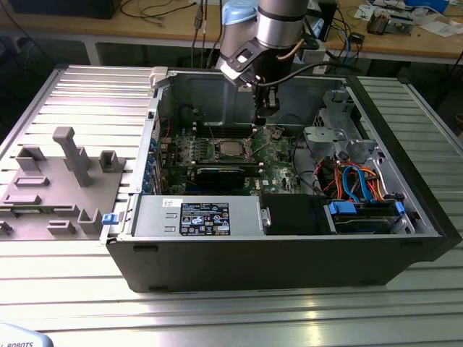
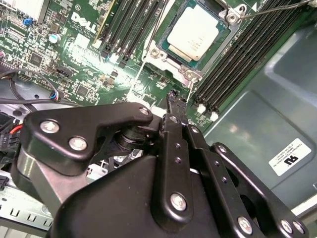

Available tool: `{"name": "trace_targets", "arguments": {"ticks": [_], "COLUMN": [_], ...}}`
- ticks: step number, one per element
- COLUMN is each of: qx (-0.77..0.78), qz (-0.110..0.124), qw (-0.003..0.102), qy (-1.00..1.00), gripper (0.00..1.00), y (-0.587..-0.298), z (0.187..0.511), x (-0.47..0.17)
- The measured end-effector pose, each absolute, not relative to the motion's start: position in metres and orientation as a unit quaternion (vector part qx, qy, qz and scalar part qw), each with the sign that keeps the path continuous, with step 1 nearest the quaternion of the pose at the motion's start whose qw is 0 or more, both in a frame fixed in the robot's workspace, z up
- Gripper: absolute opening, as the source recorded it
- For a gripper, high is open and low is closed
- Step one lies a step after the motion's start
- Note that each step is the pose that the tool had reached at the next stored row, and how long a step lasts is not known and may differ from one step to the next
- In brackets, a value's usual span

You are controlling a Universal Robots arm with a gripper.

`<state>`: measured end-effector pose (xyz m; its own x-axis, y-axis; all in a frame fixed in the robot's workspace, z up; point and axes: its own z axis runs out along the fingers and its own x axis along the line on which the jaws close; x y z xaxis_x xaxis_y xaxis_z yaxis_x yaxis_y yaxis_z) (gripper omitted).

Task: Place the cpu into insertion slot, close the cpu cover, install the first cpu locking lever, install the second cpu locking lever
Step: 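Close the cpu cover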

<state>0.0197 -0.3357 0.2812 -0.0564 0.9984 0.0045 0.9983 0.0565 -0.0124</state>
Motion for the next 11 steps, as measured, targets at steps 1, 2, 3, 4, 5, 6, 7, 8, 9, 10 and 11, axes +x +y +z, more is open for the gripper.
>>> {"name": "trace_targets", "arguments": {"ticks": [1,2,3,4,5,6,7,8,9,10,11], "qx": [-0.687,-0.687,-0.687,-0.687,-0.687,-0.687,-0.687,-0.687,-0.687,-0.687,-0.687], "qz": [0.003,0.003,0.003,0.003,0.003,0.003,0.003,0.003,0.003,0.003,0.003], "qw": [0.006,0.006,0.006,0.006,0.006,0.006,0.006,0.006,0.006,0.006,0.006], "qy": [-0.727,-0.727,-0.727,-0.727,-0.727,-0.727,-0.727,-0.727,-0.727,-0.727,-0.727], "gripper": [0.11,0.11,0.11,0.11,0.11,0.11,0.11,0.11,0.11,0.11,0.11], "y": [-0.3357,-0.3357,-0.3357,-0.3357,-0.3357,-0.3357,-0.3357,-0.3357,-0.3357,-0.3357,-0.3357], "z": [0.2812,0.2812,0.2811,0.2811,0.2811,0.2809,0.2808,0.2806,0.2805,0.2802,0.2801], "x": [0.0201,0.0204,0.0208,0.0214,0.0219,0.0234,0.025,0.0263,0.0268,0.0277,0.0285]}}
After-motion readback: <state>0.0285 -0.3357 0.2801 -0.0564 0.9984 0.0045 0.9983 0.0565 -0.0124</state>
